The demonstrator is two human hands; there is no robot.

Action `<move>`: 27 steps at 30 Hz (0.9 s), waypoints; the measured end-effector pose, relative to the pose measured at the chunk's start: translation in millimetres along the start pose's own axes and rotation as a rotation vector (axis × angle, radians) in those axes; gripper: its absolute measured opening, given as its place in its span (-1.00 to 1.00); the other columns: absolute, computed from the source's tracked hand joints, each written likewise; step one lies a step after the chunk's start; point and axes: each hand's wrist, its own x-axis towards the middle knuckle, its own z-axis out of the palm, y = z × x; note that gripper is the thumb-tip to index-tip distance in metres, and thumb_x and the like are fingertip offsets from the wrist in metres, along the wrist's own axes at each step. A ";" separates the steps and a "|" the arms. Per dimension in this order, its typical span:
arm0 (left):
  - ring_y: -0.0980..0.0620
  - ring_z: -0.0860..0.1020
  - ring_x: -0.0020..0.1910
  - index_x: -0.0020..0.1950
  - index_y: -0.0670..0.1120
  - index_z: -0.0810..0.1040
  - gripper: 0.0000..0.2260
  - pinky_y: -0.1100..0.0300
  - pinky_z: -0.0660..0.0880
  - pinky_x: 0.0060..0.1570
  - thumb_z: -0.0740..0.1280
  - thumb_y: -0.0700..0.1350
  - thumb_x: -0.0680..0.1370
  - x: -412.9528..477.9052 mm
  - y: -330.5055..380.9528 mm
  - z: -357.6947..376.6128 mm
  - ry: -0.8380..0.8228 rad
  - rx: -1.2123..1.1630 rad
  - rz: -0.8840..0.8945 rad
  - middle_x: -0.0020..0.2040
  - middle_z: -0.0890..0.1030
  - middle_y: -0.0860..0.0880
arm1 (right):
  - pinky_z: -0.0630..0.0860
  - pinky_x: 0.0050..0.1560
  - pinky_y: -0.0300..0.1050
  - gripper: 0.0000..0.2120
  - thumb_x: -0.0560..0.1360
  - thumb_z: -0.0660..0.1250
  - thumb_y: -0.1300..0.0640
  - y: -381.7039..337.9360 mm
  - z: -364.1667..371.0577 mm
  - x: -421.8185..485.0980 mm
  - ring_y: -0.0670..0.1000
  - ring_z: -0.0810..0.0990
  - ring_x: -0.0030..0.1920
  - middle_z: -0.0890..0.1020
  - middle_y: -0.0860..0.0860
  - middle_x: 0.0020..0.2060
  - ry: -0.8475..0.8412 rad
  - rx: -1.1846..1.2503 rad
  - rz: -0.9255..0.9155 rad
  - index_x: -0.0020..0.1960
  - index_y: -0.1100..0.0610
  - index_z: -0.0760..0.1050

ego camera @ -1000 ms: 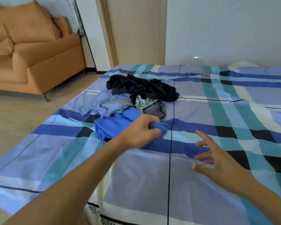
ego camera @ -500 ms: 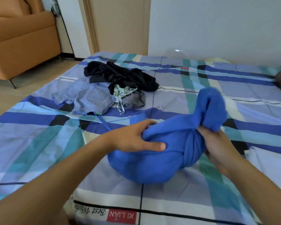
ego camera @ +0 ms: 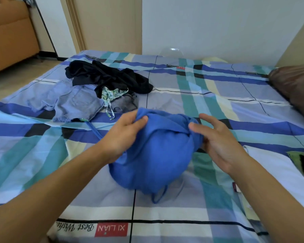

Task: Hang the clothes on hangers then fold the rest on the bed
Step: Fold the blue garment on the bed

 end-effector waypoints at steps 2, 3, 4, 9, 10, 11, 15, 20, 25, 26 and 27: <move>0.08 0.66 -0.02 0.09 -0.07 0.63 -0.75 0.23 0.56 0.01 0.14 -0.21 0.70 4.5 7.6 -4.6 0.067 -0.070 0.008 -0.04 0.72 0.01 | 0.62 0.03 0.02 -0.53 0.45 0.49 0.26 -1.6 0.1 -1.7 0.06 0.71 0.02 0.71 0.07 0.05 -0.029 -0.054 0.000 0.32 0.05 0.49; 0.08 0.66 -0.03 0.05 -0.04 0.63 -0.74 0.20 0.57 0.03 0.14 -0.20 0.70 6.5 10.0 -8.5 0.105 -0.083 0.021 -0.06 0.71 0.01 | 0.63 -0.05 -0.03 -0.59 0.47 0.45 0.32 -4.0 -0.5 -1.9 0.04 0.72 -0.05 0.72 0.08 -0.01 -0.029 -0.034 -0.025 0.28 0.07 0.53; 0.06 0.65 -0.03 0.00 0.00 0.64 -0.72 0.16 0.56 0.07 0.15 -0.20 0.70 8.5 14.4 -12.6 0.142 -0.098 0.036 -0.07 0.71 0.01 | 0.63 -0.14 -0.10 -0.66 0.50 0.41 0.37 -8.4 -2.1 -2.0 0.02 0.72 -0.12 0.73 0.09 -0.07 -0.014 0.001 -0.066 0.21 0.09 0.56; -0.04 0.53 -0.08 -0.09 0.05 0.64 -0.80 0.02 0.46 -0.01 0.23 -0.07 0.62 19.3 24.3 -49.8 0.272 -0.014 0.160 -0.11 0.61 -0.07 | 0.57 -0.07 -0.05 -0.70 0.54 0.25 0.47 -31.3 -25.5 4.8 0.07 0.63 -0.15 0.61 0.16 -0.11 0.105 0.186 -0.313 -0.01 0.08 0.52; -0.03 0.48 -0.11 -0.10 0.04 0.61 -0.82 0.06 0.41 -0.08 0.23 -0.05 0.61 20.0 25.8 -54.4 0.280 0.011 0.181 -0.14 0.56 -0.07 | 0.56 -0.05 -0.04 -0.68 0.54 0.22 0.49 -33.6 -30.2 6.6 0.08 0.61 -0.12 0.59 0.16 -0.11 0.112 0.231 -0.361 -0.02 0.08 0.50; -0.02 0.44 -0.13 -0.11 0.03 0.58 -0.83 0.10 0.37 -0.14 0.23 -0.04 0.61 20.6 26.4 -57.8 0.287 0.028 0.202 -0.16 0.52 -0.08 | 0.55 -0.03 -0.04 -0.66 0.52 0.20 0.51 -34.6 -34.1 8.0 0.08 0.60 -0.10 0.57 0.15 -0.12 0.115 0.277 -0.401 -0.03 0.08 0.49; -0.01 0.43 -0.19 -0.13 0.02 0.53 -0.79 0.15 0.35 -0.22 0.21 -0.07 0.67 23.2 19.7 -57.2 0.296 0.090 0.198 -0.20 0.49 -0.10 | 0.54 -0.02 -0.11 -0.58 0.47 0.11 0.58 -34.3 -35.7 8.0 0.05 0.61 -0.07 0.62 0.12 -0.10 0.058 0.302 -0.444 0.02 0.08 0.44; 0.01 0.47 -0.19 -0.01 -0.06 0.48 -0.85 0.13 0.37 -0.18 0.32 0.02 0.61 19.0 -7.0 -31.3 0.353 0.487 -0.052 -0.15 0.54 0.03 | 0.51 -0.17 -0.10 -0.47 0.42 0.07 0.62 -20.3 -13.5 -1.1 0.12 0.57 -0.11 0.60 0.19 -0.09 -0.098 0.086 -0.287 0.13 0.09 0.45; 0.17 0.53 -0.06 0.07 0.14 0.38 -0.39 0.12 0.49 -0.10 0.38 0.51 0.24 -21.8 -24.7 25.3 -0.142 0.605 -0.152 0.00 0.52 0.16 | 0.51 -0.02 0.11 -0.54 0.52 0.11 0.55 -11.8 0.0 -8.7 0.20 0.59 -0.02 0.60 0.35 0.03 -0.227 0.040 -0.223 0.14 0.06 0.51; 0.13 0.52 -0.06 0.04 0.10 0.35 -0.41 0.08 0.49 -0.11 0.39 0.48 0.27 -27.8 -33.3 34.2 -0.158 0.758 -0.090 -0.03 0.50 0.15 | 0.52 -0.03 0.11 -0.54 0.53 0.11 0.54 -12.6 -0.2 -9.6 0.20 0.59 -0.03 0.61 0.33 0.03 -0.243 0.038 -0.228 0.13 0.05 0.52; 0.06 0.52 -0.07 0.02 0.06 0.32 -0.48 0.04 0.48 -0.12 0.39 0.39 0.34 -30.3 -40.1 40.8 -0.140 0.881 -0.026 -0.05 0.49 0.13 | 0.53 -0.07 0.07 -0.55 0.53 0.11 0.53 -13.6 -1.3 -9.8 0.18 0.60 -0.05 0.62 0.30 0.00 -0.247 0.040 -0.236 0.12 0.05 0.52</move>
